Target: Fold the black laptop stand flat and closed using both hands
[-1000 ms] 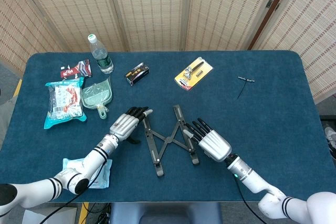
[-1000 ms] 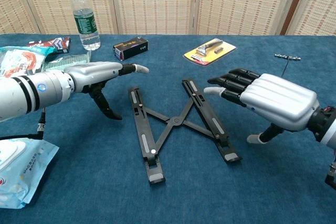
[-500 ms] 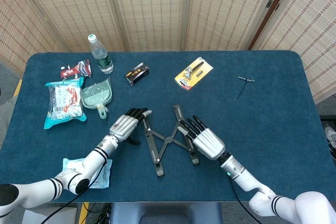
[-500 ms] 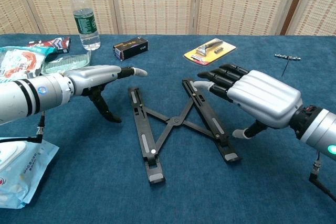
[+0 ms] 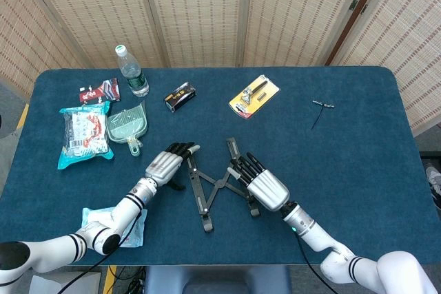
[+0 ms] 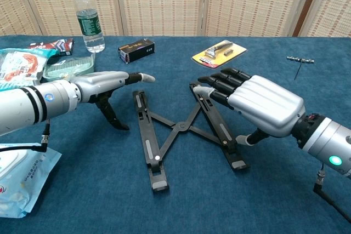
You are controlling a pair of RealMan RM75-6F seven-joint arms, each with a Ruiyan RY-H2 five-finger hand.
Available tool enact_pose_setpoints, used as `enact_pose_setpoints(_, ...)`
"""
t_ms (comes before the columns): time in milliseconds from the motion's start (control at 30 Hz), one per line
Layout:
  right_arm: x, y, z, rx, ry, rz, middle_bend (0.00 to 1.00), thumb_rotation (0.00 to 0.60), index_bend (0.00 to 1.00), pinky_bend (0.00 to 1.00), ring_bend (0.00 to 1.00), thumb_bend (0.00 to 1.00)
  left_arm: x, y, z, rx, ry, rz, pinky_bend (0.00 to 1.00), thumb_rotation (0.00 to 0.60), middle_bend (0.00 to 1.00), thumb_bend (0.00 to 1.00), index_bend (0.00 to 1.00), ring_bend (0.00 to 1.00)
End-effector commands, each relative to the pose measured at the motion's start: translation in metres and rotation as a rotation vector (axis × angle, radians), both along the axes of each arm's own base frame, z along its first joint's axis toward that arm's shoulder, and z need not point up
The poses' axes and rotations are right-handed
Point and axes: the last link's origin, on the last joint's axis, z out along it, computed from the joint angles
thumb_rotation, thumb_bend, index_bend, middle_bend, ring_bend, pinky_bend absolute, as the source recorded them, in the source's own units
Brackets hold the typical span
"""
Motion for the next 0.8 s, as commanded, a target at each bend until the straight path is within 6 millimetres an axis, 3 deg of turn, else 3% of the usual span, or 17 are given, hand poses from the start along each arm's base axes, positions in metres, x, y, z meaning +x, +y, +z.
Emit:
enact_pose_setpoints(33,-0.001,-0.001,0.002,-0.005,0.010,0.006,0.00,0.600,0.00,0.00,0.00,0.04,0.001,0.000,-0.002,-0.003,-0.001,-0.002,0.00,0.600,0.00,0.13,0.00,0.00)
enact_pose_setpoints(800,0.007,0.002,-0.012,-0.001,-0.023,0.017,0.00,0.600,0.00,0.00,0.00,0.04,0.003,0.002,-0.013,-0.025,-0.014,0.024,0.00,0.600,0.00,0.13,0.00,0.00)
